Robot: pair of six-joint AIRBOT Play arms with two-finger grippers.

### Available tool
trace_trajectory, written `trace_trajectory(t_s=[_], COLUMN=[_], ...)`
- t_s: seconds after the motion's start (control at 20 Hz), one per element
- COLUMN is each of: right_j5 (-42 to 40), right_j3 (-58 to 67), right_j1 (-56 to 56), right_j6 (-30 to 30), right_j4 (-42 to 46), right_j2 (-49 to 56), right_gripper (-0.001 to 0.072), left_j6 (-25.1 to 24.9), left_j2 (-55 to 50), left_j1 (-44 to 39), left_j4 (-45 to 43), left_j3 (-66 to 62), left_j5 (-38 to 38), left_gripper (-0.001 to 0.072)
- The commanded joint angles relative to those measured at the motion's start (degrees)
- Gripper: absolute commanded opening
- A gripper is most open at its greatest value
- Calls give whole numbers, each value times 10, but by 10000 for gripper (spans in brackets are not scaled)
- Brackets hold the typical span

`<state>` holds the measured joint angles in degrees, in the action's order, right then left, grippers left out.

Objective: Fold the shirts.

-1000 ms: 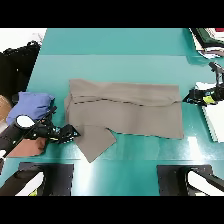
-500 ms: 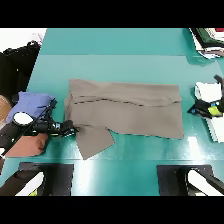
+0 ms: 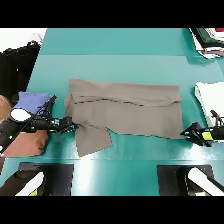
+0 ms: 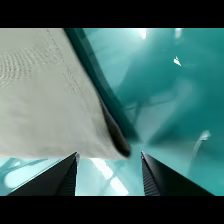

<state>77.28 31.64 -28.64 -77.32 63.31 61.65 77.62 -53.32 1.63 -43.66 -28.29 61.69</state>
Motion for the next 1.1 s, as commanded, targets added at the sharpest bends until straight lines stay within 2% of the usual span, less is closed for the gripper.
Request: trace_trajectory(t_s=[0.0, 0.05, 0.15, 0.2, 0.3, 0.45, 0.6, 0.75, 0.9, 1.05], right_j5=[-30, -37, -37, -37, -30, 27, 111, 145, 123, 75], right_j3=[-8, 2, 21, 30, 42, 45, 44, 45, 45, 76], right_j1=[34, 51, 80, 90, 102, 98, 80, 56, 62, 97], right_j6=[14, 14, 14, 14, 13, 13, 13, 10, -4, -19], right_j4=[-26, -22, -17, -16, 5, 50, 106, 121, 79, 53], right_j2=[41, 47, 42, 31, -5, -78, -168, -253, -286, -235], right_gripper=[373, 244, 38, 15, 15, 15, 15, 15, 15, 15], left_j6=[-1, -1, -1, 0, 12, 60, 100, 131, 118, 77], left_j2=[0, 0, 1, 1, 14, 94, 185, 228, 212, 139], left_j1=[0, 0, 0, 0, 0, 0, 0, 0, 0, 0], left_j4=[-1, -1, -14, -27, -68, -123, -127, -104, -80, -91], left_j3=[-1, -1, -5, -12, -27, -30, -30, -30, -50, -118], left_j5=[1, 4, 28, 46, 74, 107, 206, 277, 237, 150], left_gripper=[27, 27, 26, 25, 24, 24, 25, 26, 26, 26])
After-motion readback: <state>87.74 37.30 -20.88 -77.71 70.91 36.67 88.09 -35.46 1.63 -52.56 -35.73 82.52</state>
